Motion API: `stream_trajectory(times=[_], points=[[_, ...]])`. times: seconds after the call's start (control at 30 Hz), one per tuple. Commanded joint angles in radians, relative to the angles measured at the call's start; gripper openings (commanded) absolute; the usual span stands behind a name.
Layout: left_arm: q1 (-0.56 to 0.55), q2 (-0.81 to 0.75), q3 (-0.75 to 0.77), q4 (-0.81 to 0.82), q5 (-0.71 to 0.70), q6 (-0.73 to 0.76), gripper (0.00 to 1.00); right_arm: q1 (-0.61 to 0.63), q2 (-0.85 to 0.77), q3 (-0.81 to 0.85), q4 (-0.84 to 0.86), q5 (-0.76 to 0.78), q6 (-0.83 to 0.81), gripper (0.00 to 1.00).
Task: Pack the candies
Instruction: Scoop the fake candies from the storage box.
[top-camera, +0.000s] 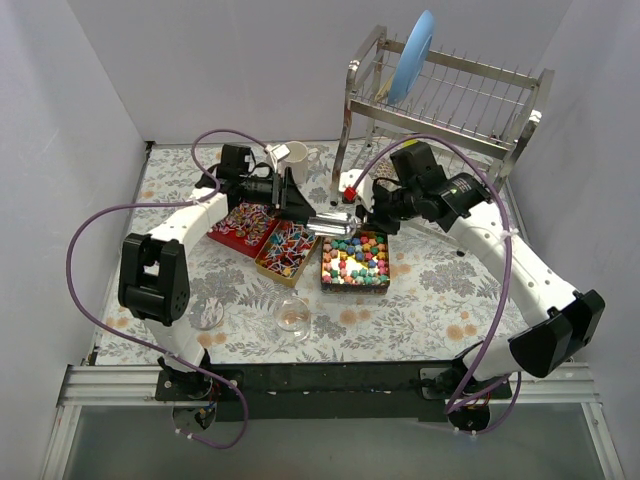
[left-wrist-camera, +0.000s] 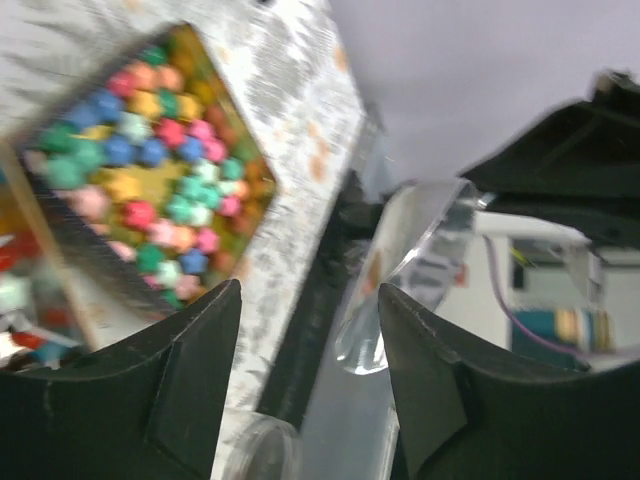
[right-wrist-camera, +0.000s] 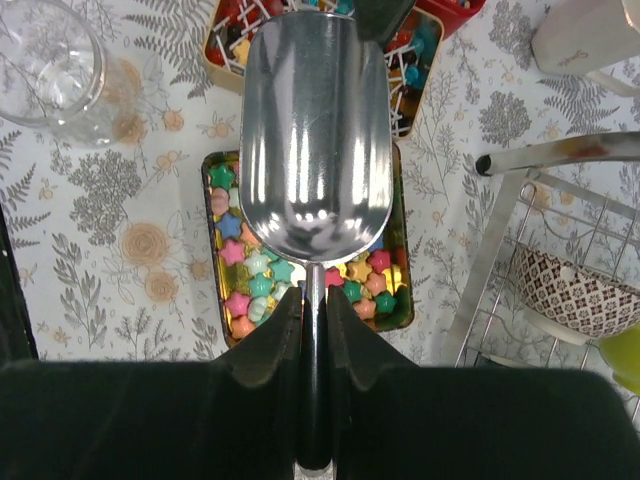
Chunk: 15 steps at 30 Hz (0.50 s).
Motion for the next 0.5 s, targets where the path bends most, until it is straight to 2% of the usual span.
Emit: stream_trajectory(times=[0.0,0.13,0.23,0.27,0.33,0.37,0.47], points=[[0.049,-0.056,0.059,-0.23,-0.302,0.24,0.58,-0.002,0.02,0.07,-0.215,0.08,-0.166,0.01],[0.062,-0.067,-0.004,-0.267,-0.388,0.307,0.57,-0.017,0.041,0.053,-0.326,0.2,-0.313,0.01],[0.063,-0.068,-0.038,-0.267,-0.384,0.349,0.49,-0.031,0.09,0.088,-0.39,0.275,-0.384,0.01],[0.063,-0.07,-0.057,-0.264,-0.376,0.37,0.38,-0.033,0.107,0.125,-0.43,0.313,-0.397,0.01],[0.065,-0.07,-0.074,-0.259,-0.357,0.386,0.29,-0.037,0.172,0.174,-0.462,0.35,-0.41,0.01],[0.066,-0.067,-0.085,-0.253,-0.354,0.392,0.19,-0.04,0.193,0.211,-0.467,0.366,-0.415,0.01],[0.065,-0.059,-0.097,-0.238,-0.348,0.419,0.07,-0.042,0.245,0.232,-0.469,0.427,-0.432,0.01]])
